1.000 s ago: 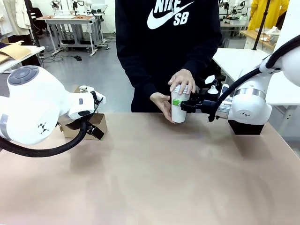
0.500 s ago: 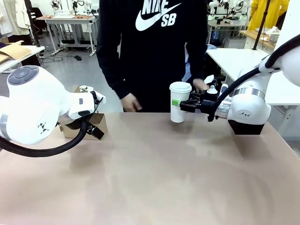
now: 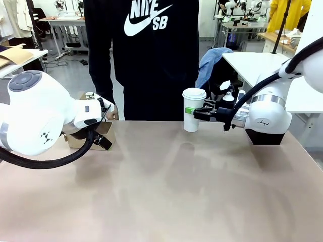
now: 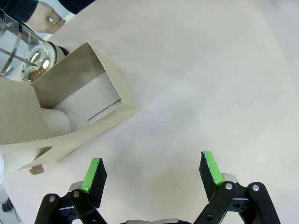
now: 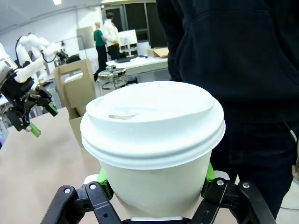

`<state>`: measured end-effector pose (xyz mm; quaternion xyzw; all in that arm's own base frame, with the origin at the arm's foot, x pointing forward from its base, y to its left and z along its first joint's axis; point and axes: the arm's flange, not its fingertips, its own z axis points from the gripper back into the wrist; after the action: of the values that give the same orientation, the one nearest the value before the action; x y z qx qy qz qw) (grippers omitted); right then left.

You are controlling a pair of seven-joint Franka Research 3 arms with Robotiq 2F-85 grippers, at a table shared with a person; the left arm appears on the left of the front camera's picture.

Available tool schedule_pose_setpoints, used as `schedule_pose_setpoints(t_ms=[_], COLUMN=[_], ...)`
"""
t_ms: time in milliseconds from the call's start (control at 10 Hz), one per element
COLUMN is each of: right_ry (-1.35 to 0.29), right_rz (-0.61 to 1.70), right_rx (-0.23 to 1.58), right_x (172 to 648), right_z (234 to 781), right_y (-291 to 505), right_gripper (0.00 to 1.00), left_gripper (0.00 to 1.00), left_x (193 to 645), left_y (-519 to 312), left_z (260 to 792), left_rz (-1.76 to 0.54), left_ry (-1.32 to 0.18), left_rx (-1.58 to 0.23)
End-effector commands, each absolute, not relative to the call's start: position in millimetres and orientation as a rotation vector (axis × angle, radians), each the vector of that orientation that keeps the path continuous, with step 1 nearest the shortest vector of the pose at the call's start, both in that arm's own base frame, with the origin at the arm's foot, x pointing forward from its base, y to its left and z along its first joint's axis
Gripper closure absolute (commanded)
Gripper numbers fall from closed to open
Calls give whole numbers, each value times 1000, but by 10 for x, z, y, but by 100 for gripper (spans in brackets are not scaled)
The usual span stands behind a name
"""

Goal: Pour a drink into a cup and package it in a carrier.
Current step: When a person places the Paper Cup Lid on the 600 ml Paper Cup , lift the 600 ml Paper Cup.

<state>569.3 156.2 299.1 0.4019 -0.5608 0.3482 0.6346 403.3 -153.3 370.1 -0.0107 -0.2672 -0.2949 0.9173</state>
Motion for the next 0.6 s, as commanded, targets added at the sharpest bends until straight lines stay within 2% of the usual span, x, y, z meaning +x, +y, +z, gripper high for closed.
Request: schedule_pose_setpoints(t_ms=[0, 500], right_ry=[-1293, -1282], right_rz=[790, 796], right_rx=[920, 919], right_x=[5698, 5693], right_z=[3031, 2991], right_y=[1590, 1562], right_gripper=[19, 19], left_gripper=[0, 0], left_x=[4035, 4035], left_y=[-1523, -1523], left_z=[3703, 3703], left_rz=[-604, -604], left_ry=[-550, -550], left_rx=[-25, -25])
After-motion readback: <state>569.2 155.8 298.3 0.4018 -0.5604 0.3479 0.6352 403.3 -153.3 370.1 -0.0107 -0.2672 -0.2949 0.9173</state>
